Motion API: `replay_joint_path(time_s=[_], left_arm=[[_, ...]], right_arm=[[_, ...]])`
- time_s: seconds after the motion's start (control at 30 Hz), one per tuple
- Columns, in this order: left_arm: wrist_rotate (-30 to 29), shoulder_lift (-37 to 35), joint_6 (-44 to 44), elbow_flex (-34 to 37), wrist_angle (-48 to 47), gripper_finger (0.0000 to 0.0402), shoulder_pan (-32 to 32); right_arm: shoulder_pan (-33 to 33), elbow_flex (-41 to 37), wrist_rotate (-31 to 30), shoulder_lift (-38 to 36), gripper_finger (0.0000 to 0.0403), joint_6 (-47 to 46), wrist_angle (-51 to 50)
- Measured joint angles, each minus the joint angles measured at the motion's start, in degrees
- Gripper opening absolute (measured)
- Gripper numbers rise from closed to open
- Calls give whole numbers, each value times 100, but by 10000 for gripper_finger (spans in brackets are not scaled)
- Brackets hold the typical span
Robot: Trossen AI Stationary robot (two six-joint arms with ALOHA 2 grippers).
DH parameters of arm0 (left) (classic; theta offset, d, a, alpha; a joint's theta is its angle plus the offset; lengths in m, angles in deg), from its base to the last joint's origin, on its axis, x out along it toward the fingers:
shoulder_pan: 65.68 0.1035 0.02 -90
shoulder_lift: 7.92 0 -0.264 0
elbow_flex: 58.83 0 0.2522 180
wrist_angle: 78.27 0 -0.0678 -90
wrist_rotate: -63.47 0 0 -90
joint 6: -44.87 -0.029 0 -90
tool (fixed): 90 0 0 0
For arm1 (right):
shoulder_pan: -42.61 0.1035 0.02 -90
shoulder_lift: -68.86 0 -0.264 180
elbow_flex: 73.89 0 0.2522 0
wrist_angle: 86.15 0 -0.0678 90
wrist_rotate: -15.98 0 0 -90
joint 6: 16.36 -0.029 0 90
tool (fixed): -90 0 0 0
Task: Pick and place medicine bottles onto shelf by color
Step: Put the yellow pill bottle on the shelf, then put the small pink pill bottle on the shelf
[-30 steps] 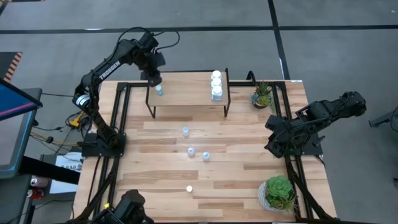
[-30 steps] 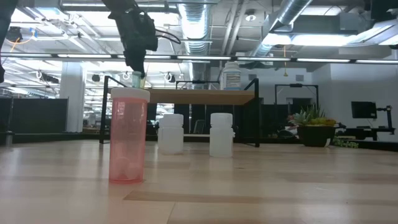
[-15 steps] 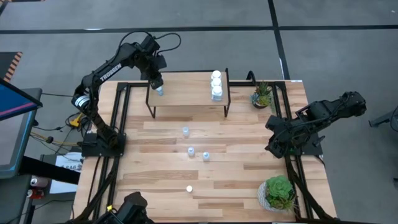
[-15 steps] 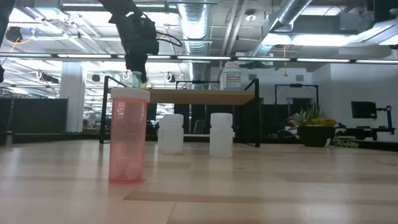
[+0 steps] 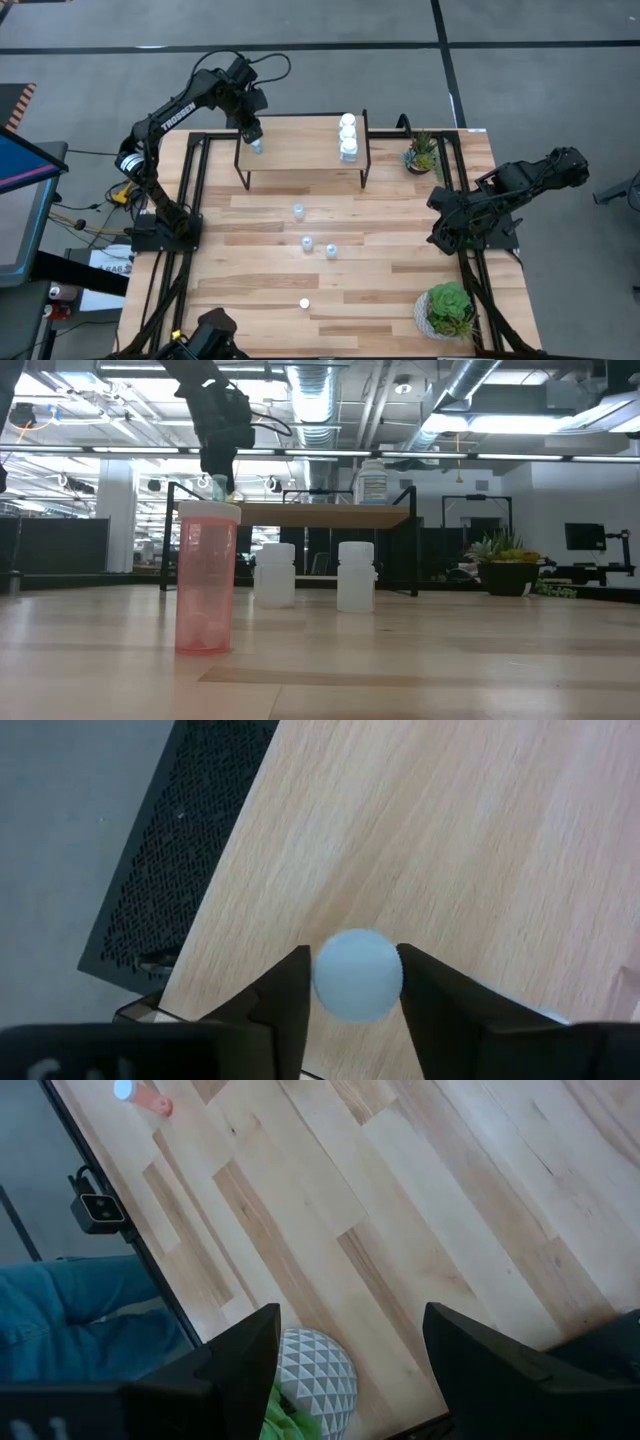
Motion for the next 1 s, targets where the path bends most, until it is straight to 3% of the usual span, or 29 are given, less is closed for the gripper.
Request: replay_joint_path(time_s=[0.37,0.73,1.0], left_arm=[[-73,4,-8,-70,52,194,-2],[70,2,160,-1132,-189,196,-141],[511,-3,506,-2033,-1068,182,-1055]], right_arm=[[0,0,20,0,270,15,0],[0,0,40,0,270,6,0],[-1,0,45,0,270,-4,-1]])
